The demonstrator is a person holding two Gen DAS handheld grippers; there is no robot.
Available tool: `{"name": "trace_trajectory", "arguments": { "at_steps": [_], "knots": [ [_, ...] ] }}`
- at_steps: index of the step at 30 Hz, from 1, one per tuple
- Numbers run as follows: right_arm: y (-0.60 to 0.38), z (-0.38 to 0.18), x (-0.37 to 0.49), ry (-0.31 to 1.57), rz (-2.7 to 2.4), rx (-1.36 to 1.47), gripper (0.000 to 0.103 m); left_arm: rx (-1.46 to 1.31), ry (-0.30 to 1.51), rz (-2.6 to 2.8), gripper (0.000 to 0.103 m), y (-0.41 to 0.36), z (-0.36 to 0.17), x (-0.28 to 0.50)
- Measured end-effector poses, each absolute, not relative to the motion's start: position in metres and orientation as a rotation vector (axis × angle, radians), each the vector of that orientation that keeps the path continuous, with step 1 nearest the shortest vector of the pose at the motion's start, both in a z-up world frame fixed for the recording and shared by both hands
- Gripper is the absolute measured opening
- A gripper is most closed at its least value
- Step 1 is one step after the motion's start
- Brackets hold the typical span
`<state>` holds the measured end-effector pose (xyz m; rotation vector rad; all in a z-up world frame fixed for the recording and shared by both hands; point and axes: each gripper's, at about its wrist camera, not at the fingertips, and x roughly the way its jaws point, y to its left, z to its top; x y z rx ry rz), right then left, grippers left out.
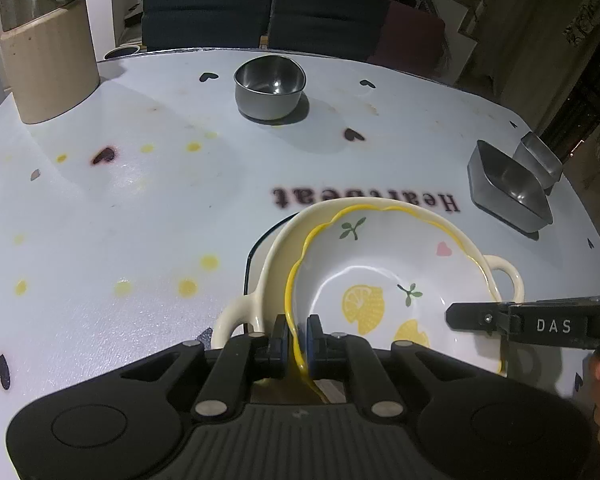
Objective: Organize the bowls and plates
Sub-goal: 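Lower the lemon-print bowl into the cream bowl with both tools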
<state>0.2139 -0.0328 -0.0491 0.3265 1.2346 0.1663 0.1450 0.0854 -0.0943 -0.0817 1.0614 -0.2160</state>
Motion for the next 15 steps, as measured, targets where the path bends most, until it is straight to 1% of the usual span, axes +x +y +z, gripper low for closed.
{"name": "trace_trajectory", "arguments": {
  "at_steps": [15],
  "knots": [
    [-0.0347,-0.048,0.2116,1.238,0.138,0.34,0.009,-0.075,1.073,-0.247,0.009,0.0799,-0.0965,0.1501]
  ]
}}
